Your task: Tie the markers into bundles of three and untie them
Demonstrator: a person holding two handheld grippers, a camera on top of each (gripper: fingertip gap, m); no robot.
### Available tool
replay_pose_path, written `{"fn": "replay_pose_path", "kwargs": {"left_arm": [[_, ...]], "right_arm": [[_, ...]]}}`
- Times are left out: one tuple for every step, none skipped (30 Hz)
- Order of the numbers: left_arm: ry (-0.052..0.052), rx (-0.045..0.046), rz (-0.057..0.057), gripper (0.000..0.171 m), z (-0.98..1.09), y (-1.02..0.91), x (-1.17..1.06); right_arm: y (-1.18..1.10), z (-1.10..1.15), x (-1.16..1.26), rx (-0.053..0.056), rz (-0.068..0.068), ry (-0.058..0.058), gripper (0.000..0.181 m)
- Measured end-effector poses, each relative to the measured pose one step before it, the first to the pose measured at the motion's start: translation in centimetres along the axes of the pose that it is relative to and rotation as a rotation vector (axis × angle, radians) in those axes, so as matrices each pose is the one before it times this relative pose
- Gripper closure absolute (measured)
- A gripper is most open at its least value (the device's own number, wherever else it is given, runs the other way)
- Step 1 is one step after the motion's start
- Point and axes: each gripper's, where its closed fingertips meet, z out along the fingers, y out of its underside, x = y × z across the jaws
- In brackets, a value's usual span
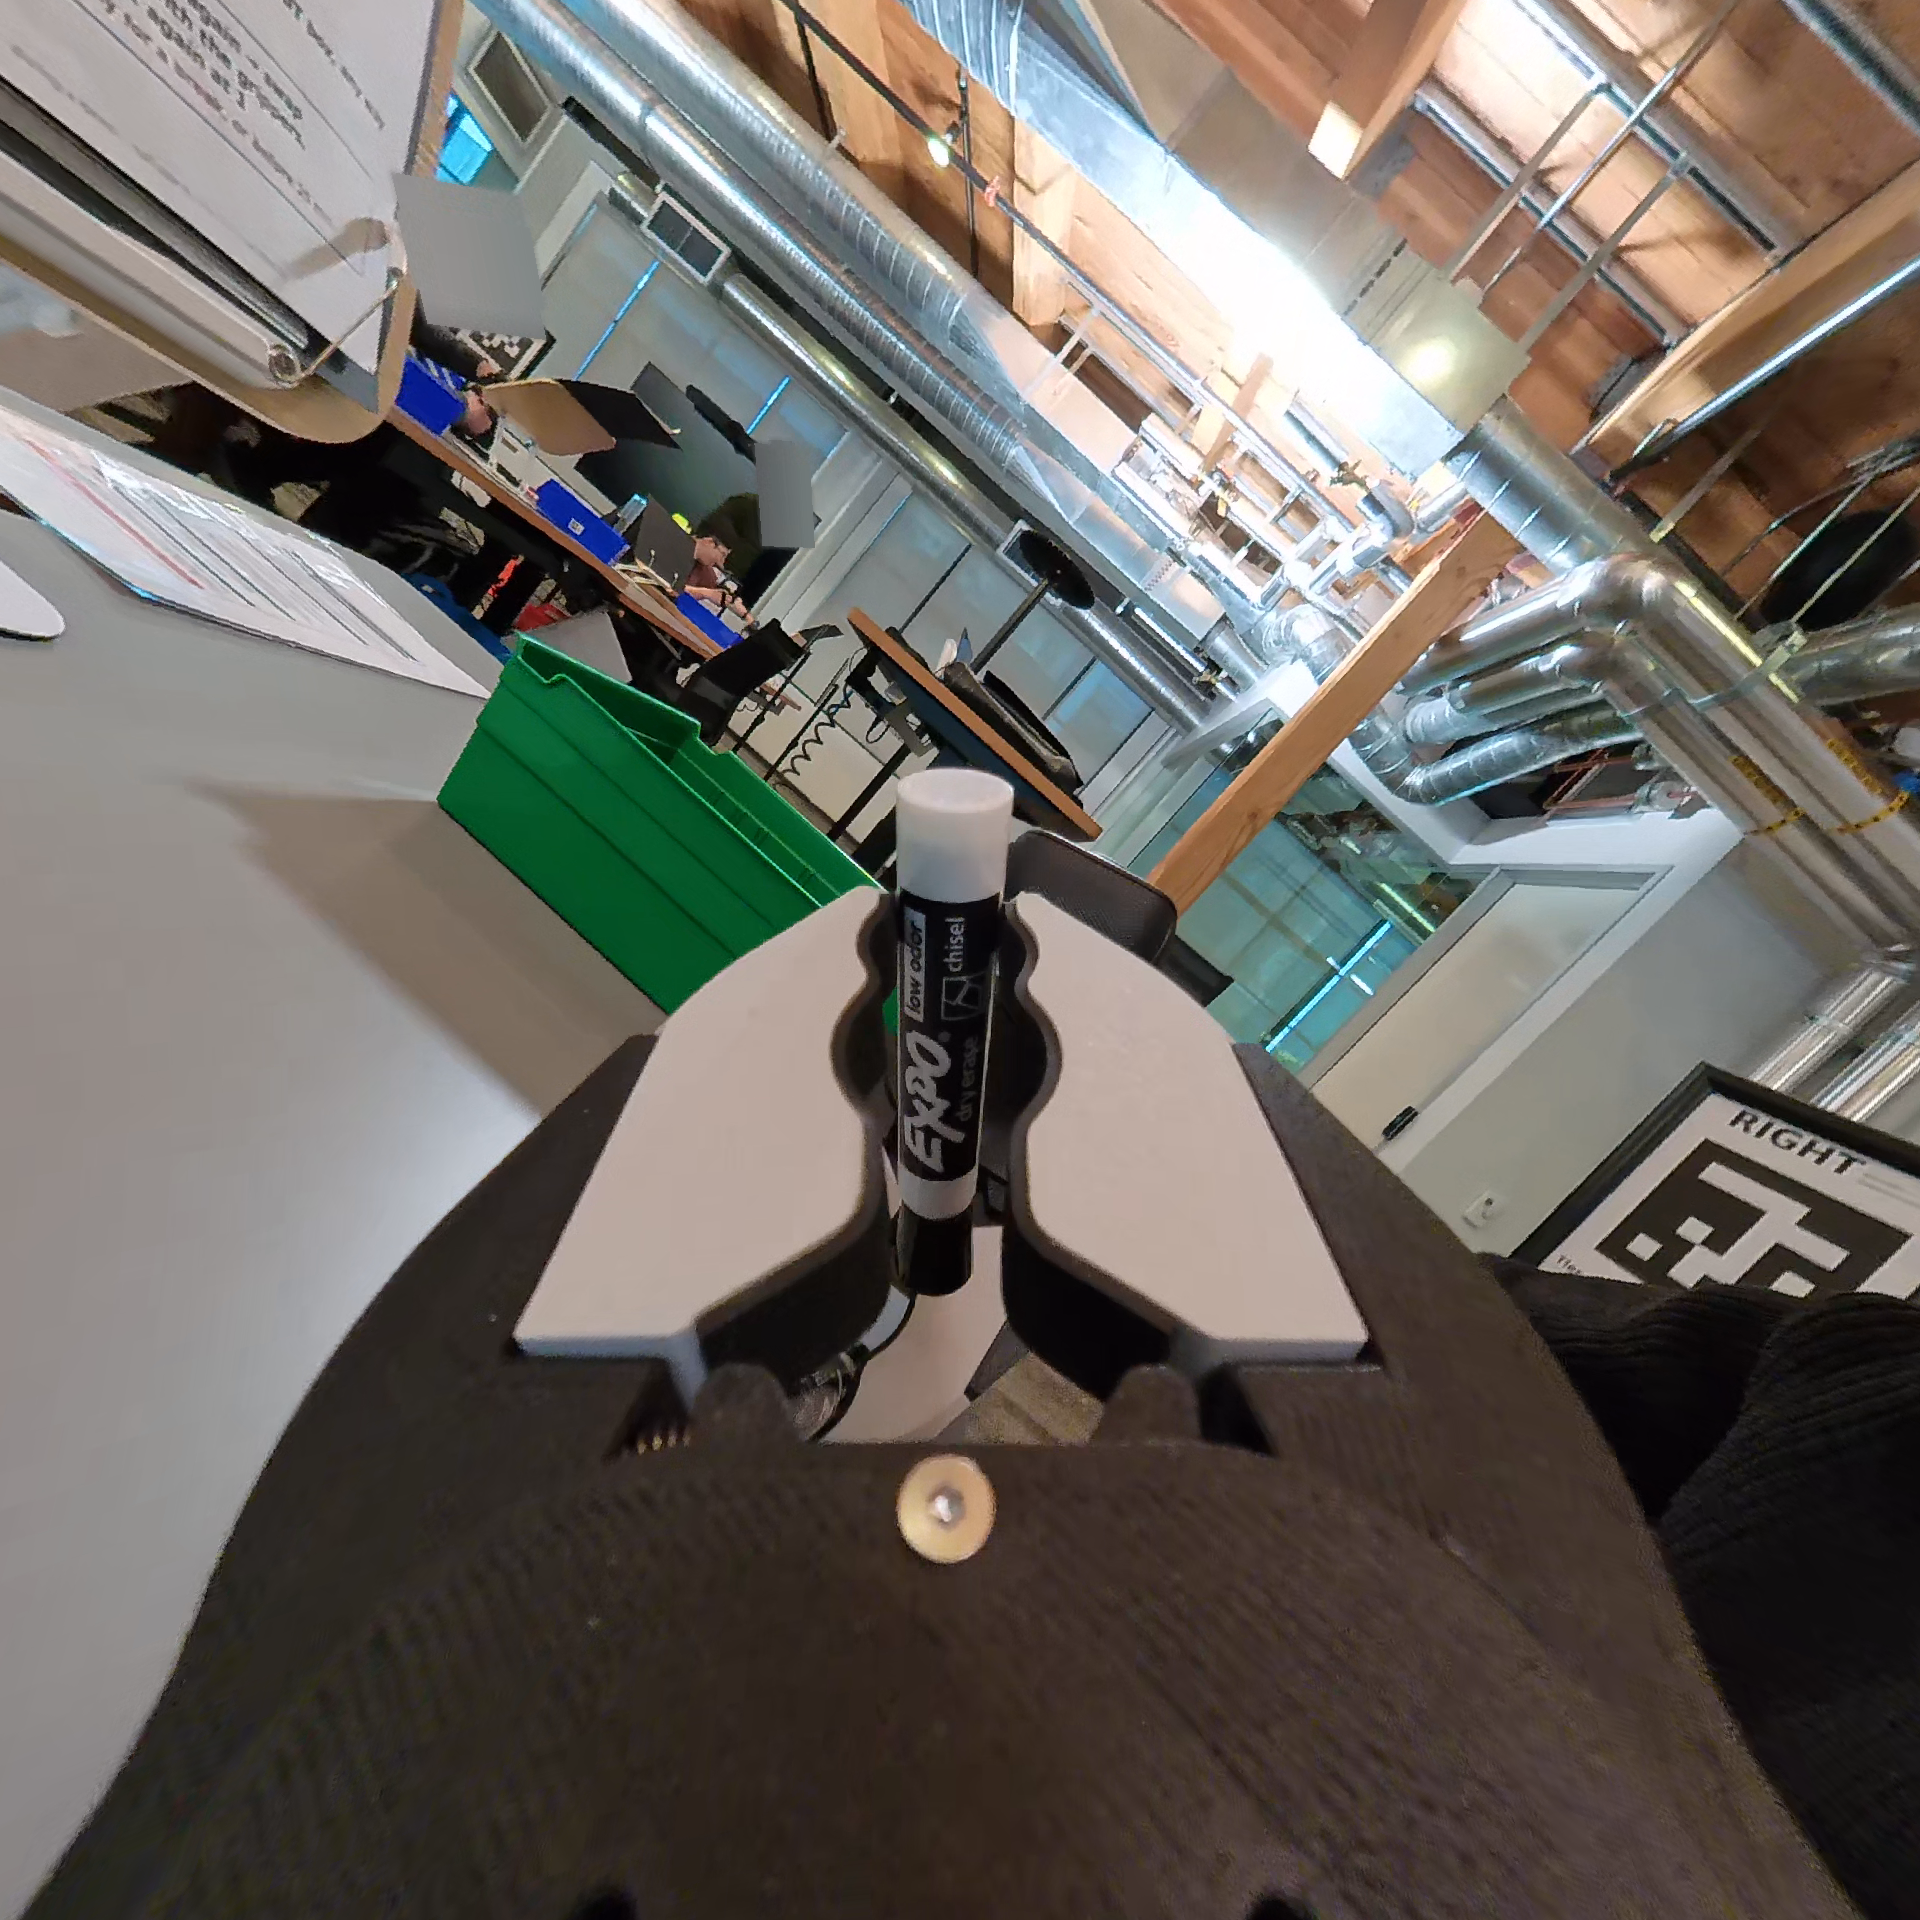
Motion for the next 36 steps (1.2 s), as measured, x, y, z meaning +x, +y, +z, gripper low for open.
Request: {"fn": "replay_pose_path", "kwargs": {"left_arm": [[0.0014, 0.00432, -0.013, 0.153, -0.005, 0.019, -0.081], [-0.0024, -0.00003, -0.009, 0.153, -0.011, 0.096, -0.135], [-0.0086, 0.00064, -0.0023, 0.153, 0.002, 0.093, -0.2], [-0.0106, 0.00085, 0.0005, 0.152, 0.002, 0.098, -0.194], [-0.0094, 0.00064, 0.0005, 0.152, 0.019, 0.07, -0.158], [-0.0062, -0.002, -0.0023, 0.152, 0.046, 0.078, -0.112], [-0.0085, -0.00411, -0.0058, 0.152, 0.074, 0.085, -0.138], [-0.0106, -0.0021, -0.0026, 0.152, 0.055, 0.068, -0.165], [-0.006, -0.00319, 0.0025, 0.152, 0.057, 0.092, -0.091], [-0.0038, -0.00313, 0.0029, 0.152, 0.028, 0.104, -0.057], [-0.0021, -0.00316, 0.0012, 0.152, 0.046, 0.109, -0.039], [0.0001, -0.00568, 0.0004, 0.152, 0.042, 0.134, -0.016], [-0.0018, -0.00325, 0.0018, 0.152, 0.03, 0.104, -0.052], [-0.0028, -0.00305, 0.0025, 0.152, 0.032, 0.111, -0.06], [-0.0032, -0.00228, 0.0032, 0.152, 0.024, 0.099, -0.068], [-0.0027, -0.00388, 0.0033, 0.152, 0.012, 0.11, -0.071], [-0.0011, -0.00137, 0.0027, 0.152, 0.012, 0.062, -0.039], [-0.0012, -0.00219, 0.0008, 0.152, 0.005, 0.043, -0.057], [-0.0006, -0.00074, 0.0007, 0.152, -0.017, 0.007, -0.04], [-0.0011, 0.0012, 0.0024, 0.152, -0.031, -0.012, -0.043], [-0.0003, -0.00068, 0.0018, 0.152, -0.024, 0.011, -0.038], [0.0004, -0.00013, 0.0013, 0.152, -0.032, -0.025, -0.035], [-0.0006, 0.00071, 0.0009, 0.152, -0.029, -0.039, -0.062], [0.0008, -0.00017, 0.0015, 0.152, -0.037, -0.021, -0.056], [0.0029, 0.00037, 0.0014, 0.152, -0.068, -0.011, -0.044], [0.003, 0.00023, -0.0005, 0.152, -0.067, 0.001, -0.048], [0.0013, 0.00152, -0.0024, 0.153, -0.056, -0.016, -0.086], [-0.0007, 0.00148, -0.0031, 0.153, -0.061, -0.029, -0.105], [-0.0027, 0.00117, -0.0017, 0.153, -0.061, -0.032, -0.133], [-0.0009, 0.00055, -0.0014, 0.153, -0.045, -0.016, -0.111], [-0.0013, 0.00069, -0.0017, 0.153, -0.046, -0.028, -0.094], [-0.0036, 0.00017, -0.0007, 0.153, -0.035, 0.001, -0.114], [-0.0053, -0.00046, 0.0027, 0.153, -0.036, 0.006, -0.106], [-0.003, 0.0016, 0.0033, 0.153, -0.03, -0.027, -0.054], [0.0007, -0.00197, -0.0008, 0.153, 0.004, 0.01, -0.021], [-0.0007, 0.00076, 0.0007, 0.153, -0.006, -0.029, -0.015]], "right_arm": [[0.017, 0.072, -0.077, -0.0027, -0.0025, -0.0011, 0.167], [0.012, 0.058, -0.057, -0.0023, -0.0027, -0.0002, 0.167], [-0.001, 0.045, -0.089, -0.0015, -0.0024, -0.0013, 0.167], [-0.011, 0.046, -0.083, -0.0015, -0.0017, -0.0021, 0.167], [-0.02, 0.029, -0.081, -0.0005, -0.0019, -0.0007, 0.167], [-0.036, 0.013, -0.067, -0.0002, -0.0022, -0.0002, 0.168], [-0.017, 0.022, -0.061, -0.0008, -0.0016, -0.0005, 0.167], [-0.015, 0.011, -0.028, -0.0005, -0.0003, 0.0006, 0.167], [0.014, 0.005, 0.029, -0.0012, 0.0023, 0.0032, 0.167], [0.012, -0.009, 0.049, -0.0006, 0.0037, 0.0019, 0.167], [0.002, -0.01, 0.017, 0.002, 0.0029, -0.0015, 0.168], [-0.018, -0.03, 0.038, 0.0025, 0.0049, -0.0006, 0.167], [-0.019, -0.04, 0.076, 0.003, 0.0069, 0.0012, 0.167], [-0.045, -0.07, 0.043, 0.0044, 0.0046, -0.0009, 0.167], [-0.057, -0.057, 0.01, 0.0048, 0.0037, -0.0026, 0.167], [-0.045, -0.064, 0.034, 0.0038, 0.0046, -0.0002, 0.167], [0.003, -0.035, 0.064, -0.0005, 0.0032, 0.0018, 0.168], [0.069, 0.006, 0.072, -0.0035, -0.0011, 0.0042, 0.167], [0.053, 0.03, 0.068, -0.0024, -0.0011, 0.0044, 0.167], [0.042, -0.002, 0.052, -0.0021, 0.002, 0.0016, 0.168], [0.025, -0.036, 0.056, -0.0011, 0.0027, 0.0007, 0.167], [0.039, -0.032, 0.089, -0.001, 0.0013, 0.0031, 0.168], [0.056, -0.042, 0.147, -0.0009, 0.0012, 0.0052, 0.167], [0.064, -0.052, 0.141, -0.0009, 0.0025, 0.0041, 0.167], [0.056, -0.07, 0.179, -0.0011, 0.0035, 0.0046, 0.167], [0.052, -0.098, 0.218, -0.0006, 0.0043, 0.0071, 0.167], [0.025, -0.105, 0.195, 0.0012, 0.0049, 0.0059, 0.167], [-0.009, -0.107, 0.174, 0.0037, 0.0067, 0.0032, 0.167], [-0.071, -0.123, 0.127, 0.0077, 0.008, 0.0002, 0.167], [-0.128, -0.153, 0.081, 0.0107, 0.008, -0.0023, 0.167], [-0.12, -0.147, 0.085, 0.0089, 0.0067, -0.0005, 0.167], [-0.116, -0.151, 0.105, 0.0083, 0.0042, 0.0028, 0.167], [-0.118, -0.148, 0.096, 0.0084, 0.0037, 0.0026, 0.167], [-0.075, -0.108, 0.047, 0.0057, 0.0049, -0.0008, 0.167], [-0.06, -0.09, 0.041, 0.0056, 0.0039, -0.0007, 0.167], [-0.054, -0.07, 0.056, 0.0054, 0.0038, 0.0, 0.167]]}}
